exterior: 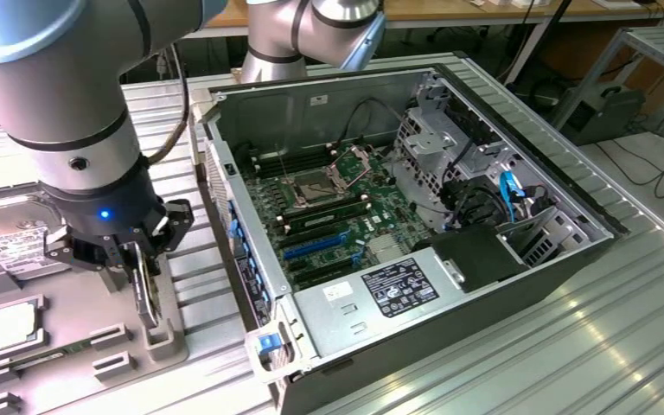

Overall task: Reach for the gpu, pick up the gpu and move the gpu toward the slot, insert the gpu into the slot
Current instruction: 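Pick up the gpu and move the gpu toward the slot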

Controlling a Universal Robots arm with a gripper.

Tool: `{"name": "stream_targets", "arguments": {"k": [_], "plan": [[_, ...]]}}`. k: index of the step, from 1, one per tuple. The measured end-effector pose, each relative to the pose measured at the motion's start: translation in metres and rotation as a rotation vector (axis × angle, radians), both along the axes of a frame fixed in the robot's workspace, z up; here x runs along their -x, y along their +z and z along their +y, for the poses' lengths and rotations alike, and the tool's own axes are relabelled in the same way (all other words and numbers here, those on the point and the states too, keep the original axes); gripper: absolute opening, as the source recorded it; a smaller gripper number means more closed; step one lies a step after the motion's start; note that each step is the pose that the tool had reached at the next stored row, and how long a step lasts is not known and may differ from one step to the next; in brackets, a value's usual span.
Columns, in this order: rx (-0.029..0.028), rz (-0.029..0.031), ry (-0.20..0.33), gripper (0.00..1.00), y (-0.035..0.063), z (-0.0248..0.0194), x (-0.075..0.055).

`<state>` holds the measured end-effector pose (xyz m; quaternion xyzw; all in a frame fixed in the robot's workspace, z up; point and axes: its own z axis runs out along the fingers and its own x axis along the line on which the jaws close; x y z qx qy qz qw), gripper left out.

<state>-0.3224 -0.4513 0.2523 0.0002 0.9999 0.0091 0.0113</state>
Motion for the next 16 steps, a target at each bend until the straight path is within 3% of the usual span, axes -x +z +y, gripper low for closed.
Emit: {"name": "stream_targets", "arguments": {"k": [1, 3, 5, 10, 12, 13, 14, 15, 16], "plan": [[-0.0038, -0.0001, 0.000, 0.28, 0.0131, 0.0000, 0.000], [-0.0051, 0.0000, 0.000, 0.28, 0.0243, 0.0000, 0.000], [-0.0094, 0.0000, 0.000, 0.28, 0.0462, 0.0000, 0.000], [-0.0133, -0.0001, 0.000, 0.28, 0.0701, 0.0000, 0.000], [-0.0137, 0.0001, 0.000, 0.28, 0.0867, 0.0000, 0.000], [-0.0095, 0.0000, 0.000, 0.28, 0.0945, 0.0000, 0.000], [-0.0018, -0.0001, 0.000, 0.28, 0.0956, 0.0000, 0.000], [0.0186, 0.0000, 0.000, 0.28, 0.1026, 0.0000, 0.000], [0.0188, -0.0001, 0.000, 0.28, 0.1079, 0.0000, 0.000]]}}
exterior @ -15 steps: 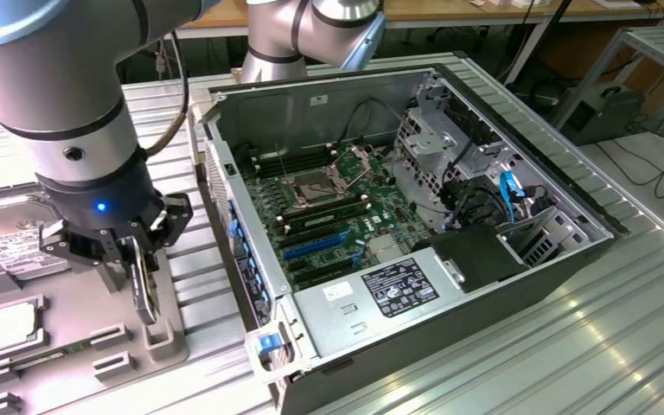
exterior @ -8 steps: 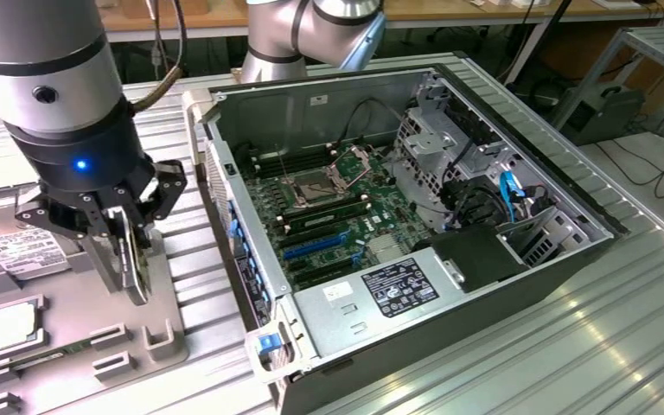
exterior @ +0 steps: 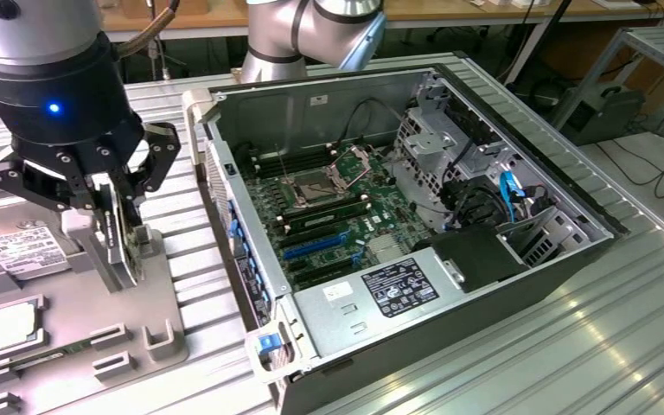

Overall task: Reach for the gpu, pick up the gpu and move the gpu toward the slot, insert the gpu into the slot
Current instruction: 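Pick up the gpu and move the gpu toward the slot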

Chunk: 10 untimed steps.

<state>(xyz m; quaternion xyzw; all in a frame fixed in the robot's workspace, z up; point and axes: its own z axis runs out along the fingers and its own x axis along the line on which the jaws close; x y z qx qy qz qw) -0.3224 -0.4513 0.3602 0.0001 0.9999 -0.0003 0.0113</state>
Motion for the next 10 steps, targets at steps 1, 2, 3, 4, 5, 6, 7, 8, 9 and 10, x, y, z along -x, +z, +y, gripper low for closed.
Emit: {"name": "stream_targets", "arguments": {"k": [1, 2, 3, 4, 5, 6, 7, 8, 9, 10], "plan": [[0.0001, 0.0001, 0.000, 0.28, 0.0014, 0.0000, 0.000], [0.0001, 0.0001, 0.000, 0.28, 0.0028, 0.0000, 0.000], [0.0001, 0.0001, 0.000, 0.28, 0.0040, 0.0000, 0.000], [0.0001, 0.0001, 0.000, 0.28, 0.0054, 0.0000, 0.000], [0.0002, 0.0002, 0.000, 0.28, 0.0067, 0.0000, 0.000], [0.0001, 0.0001, 0.000, 0.28, 0.0081, 0.0000, 0.000], [0.0001, 0.0001, 0.000, 0.28, 0.0093, 0.0000, 0.000], [0.0001, 0.0000, 0.000, 0.28, 0.0107, 0.0000, 0.000], [0.0000, 0.0000, 0.000, 0.28, 0.0120, 0.0000, 0.000], [0.0001, 0.0000, 0.000, 0.28, 0.0134, 0.0000, 0.000]]}}
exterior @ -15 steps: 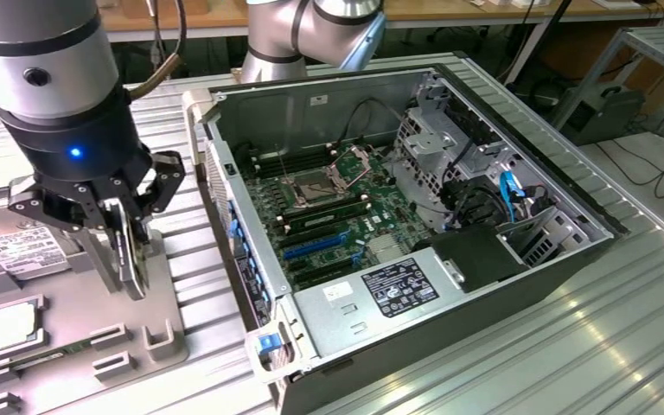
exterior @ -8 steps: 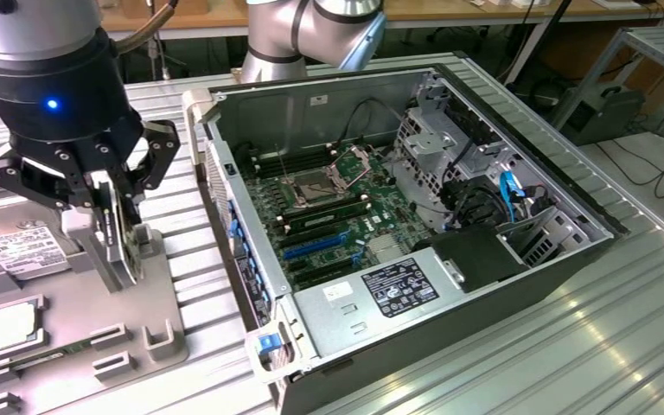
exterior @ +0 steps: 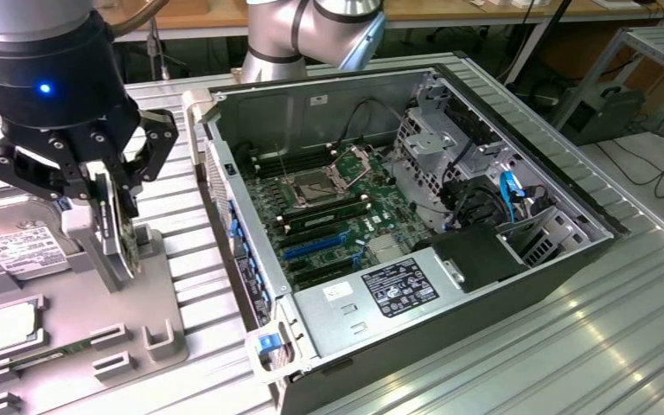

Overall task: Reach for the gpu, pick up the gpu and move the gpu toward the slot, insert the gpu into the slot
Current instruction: 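Pick up the gpu and move the gpu toward the slot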

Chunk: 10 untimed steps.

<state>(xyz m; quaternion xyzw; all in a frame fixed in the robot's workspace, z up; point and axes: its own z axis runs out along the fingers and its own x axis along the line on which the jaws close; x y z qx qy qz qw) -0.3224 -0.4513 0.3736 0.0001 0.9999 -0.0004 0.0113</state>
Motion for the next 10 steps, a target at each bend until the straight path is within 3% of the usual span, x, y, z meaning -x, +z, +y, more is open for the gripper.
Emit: {"name": "stream_targets", "arguments": {"k": [10], "plan": [[0.0001, 0.0001, 0.000, 0.28, 0.0135, 0.0000, 0.000]]}}
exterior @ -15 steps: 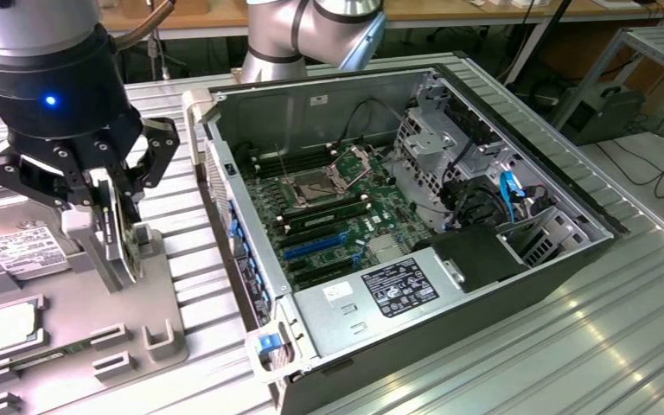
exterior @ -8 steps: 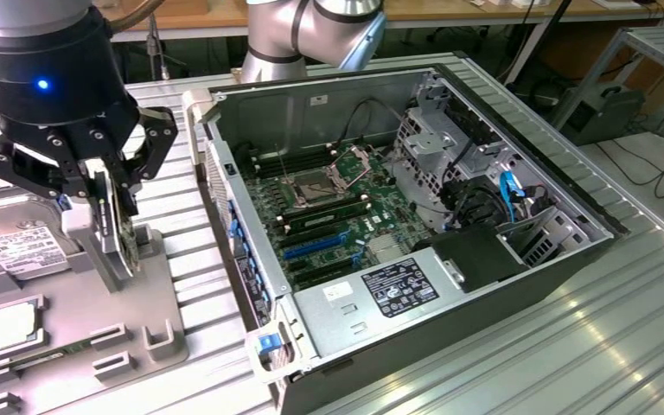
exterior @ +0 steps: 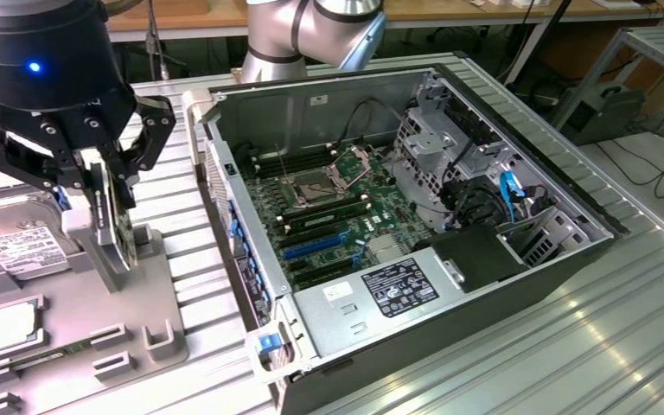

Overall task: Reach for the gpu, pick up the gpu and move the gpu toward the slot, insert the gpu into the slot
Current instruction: 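Pick up the gpu and move the gpu toward the slot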

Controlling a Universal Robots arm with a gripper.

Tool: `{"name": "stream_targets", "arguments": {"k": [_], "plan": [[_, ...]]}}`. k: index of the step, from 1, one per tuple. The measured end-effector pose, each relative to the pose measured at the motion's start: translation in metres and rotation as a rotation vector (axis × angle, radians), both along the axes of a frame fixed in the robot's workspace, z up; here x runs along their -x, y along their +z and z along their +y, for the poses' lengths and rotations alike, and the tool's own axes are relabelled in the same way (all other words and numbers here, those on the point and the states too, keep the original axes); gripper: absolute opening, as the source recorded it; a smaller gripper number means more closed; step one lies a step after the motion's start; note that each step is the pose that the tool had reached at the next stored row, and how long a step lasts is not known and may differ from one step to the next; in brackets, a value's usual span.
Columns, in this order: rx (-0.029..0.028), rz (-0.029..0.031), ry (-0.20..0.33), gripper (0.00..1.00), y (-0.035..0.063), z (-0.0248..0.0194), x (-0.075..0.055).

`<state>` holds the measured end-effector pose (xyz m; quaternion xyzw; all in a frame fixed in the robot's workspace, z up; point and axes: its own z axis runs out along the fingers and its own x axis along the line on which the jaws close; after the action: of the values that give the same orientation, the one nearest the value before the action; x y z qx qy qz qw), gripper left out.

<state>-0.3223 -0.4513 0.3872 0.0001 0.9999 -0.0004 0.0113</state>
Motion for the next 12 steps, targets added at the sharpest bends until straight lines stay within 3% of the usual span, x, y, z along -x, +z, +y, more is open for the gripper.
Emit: {"name": "stream_targets", "arguments": {"k": [8, 12], "plan": [[0.0000, 0.0000, 0.000, 0.28, 0.0119, 0.0000, 0.000], [0.0007, 0.0000, 0.000, 0.28, 0.0229, 0.0000, 0.000]]}}
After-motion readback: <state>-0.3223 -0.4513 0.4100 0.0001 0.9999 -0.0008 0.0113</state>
